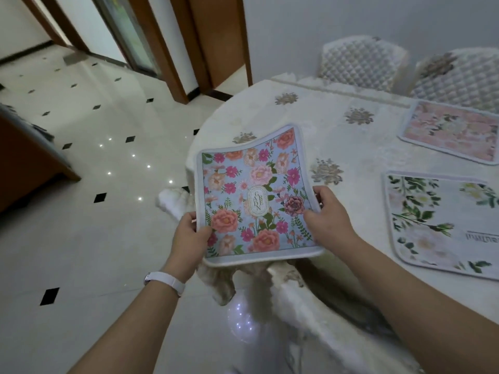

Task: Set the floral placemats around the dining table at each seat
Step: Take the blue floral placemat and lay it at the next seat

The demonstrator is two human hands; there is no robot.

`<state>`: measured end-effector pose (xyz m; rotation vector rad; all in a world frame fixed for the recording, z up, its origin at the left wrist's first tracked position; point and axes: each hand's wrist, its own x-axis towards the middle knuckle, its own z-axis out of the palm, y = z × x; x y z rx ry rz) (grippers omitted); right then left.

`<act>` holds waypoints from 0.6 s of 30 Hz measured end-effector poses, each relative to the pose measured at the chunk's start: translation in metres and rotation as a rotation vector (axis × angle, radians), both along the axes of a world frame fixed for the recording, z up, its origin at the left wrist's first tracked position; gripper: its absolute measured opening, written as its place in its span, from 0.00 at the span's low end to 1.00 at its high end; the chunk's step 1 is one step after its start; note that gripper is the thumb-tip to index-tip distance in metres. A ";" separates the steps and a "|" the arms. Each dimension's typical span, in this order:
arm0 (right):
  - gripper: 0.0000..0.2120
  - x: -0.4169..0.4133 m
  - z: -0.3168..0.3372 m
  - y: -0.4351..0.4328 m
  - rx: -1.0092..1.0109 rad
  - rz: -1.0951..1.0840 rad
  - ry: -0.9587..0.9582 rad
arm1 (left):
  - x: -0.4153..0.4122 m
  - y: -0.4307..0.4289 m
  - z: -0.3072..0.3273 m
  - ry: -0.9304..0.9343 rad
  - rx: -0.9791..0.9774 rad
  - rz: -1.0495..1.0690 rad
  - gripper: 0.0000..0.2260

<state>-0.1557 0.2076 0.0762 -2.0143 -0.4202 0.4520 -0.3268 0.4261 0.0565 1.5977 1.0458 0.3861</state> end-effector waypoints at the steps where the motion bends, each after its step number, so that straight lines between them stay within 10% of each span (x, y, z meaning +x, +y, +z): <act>1: 0.11 -0.014 0.002 0.017 -0.009 0.004 -0.003 | -0.015 0.017 0.001 -0.003 -0.001 -0.002 0.10; 18: 0.12 -0.203 0.028 0.327 0.068 0.407 -0.033 | -0.277 0.237 0.027 -0.128 0.072 0.416 0.08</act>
